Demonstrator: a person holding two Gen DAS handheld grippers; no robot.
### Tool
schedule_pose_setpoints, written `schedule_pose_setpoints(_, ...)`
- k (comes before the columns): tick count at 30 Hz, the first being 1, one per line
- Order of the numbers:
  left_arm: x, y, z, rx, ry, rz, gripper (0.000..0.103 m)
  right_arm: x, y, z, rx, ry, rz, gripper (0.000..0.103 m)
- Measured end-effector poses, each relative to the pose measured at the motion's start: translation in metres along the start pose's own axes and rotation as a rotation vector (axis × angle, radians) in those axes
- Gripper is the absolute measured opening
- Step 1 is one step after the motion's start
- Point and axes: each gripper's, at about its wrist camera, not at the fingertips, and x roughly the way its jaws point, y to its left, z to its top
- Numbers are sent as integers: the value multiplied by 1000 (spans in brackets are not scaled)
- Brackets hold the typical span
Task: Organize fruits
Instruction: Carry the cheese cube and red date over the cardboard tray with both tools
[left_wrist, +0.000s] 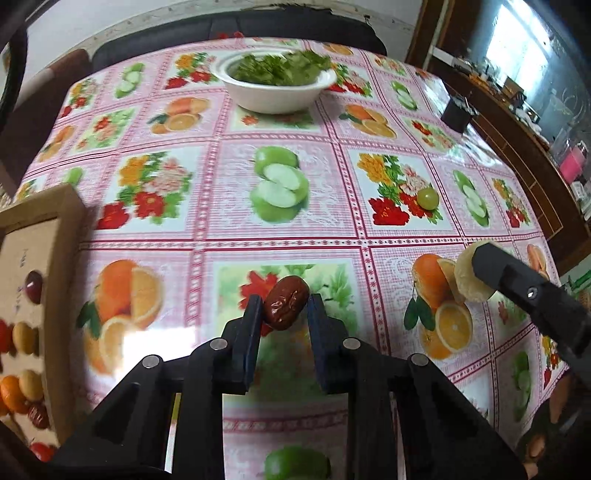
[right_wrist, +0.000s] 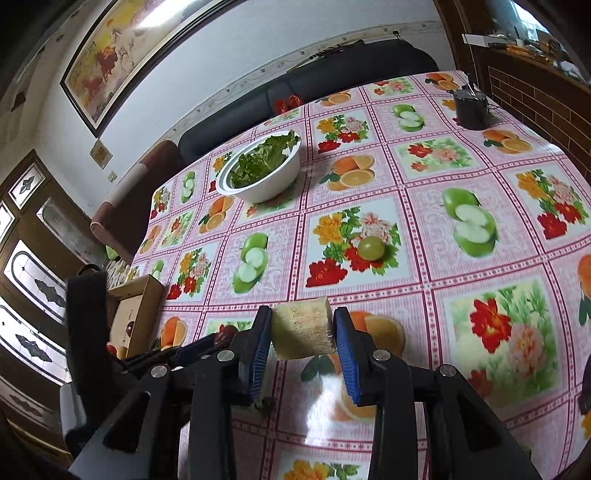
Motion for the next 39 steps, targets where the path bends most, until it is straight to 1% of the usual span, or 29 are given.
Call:
schedule_pose_setpoints(8,-35,30,-15,-77,-53,85,22,1,28,-16,-53,24,38,35)
schedule_pose_setpoints(11,-51,42,-25,-102,-86,122,22,2,42,-23,-77,36,48,35)
schedule_pose_setpoints(18,-74,65,-39,-150,-127,172,22,4,69,-36,-133,55,74,35)
schedule_pose_setpoints(27,-84,88,-49,-195,-137,200,22,5,95,-46,-182,66,98,35)
schedule_pose_setpoints(39,-91,106,-58,-234,-149,224,22,7,111,-53,-209,77,109,35)
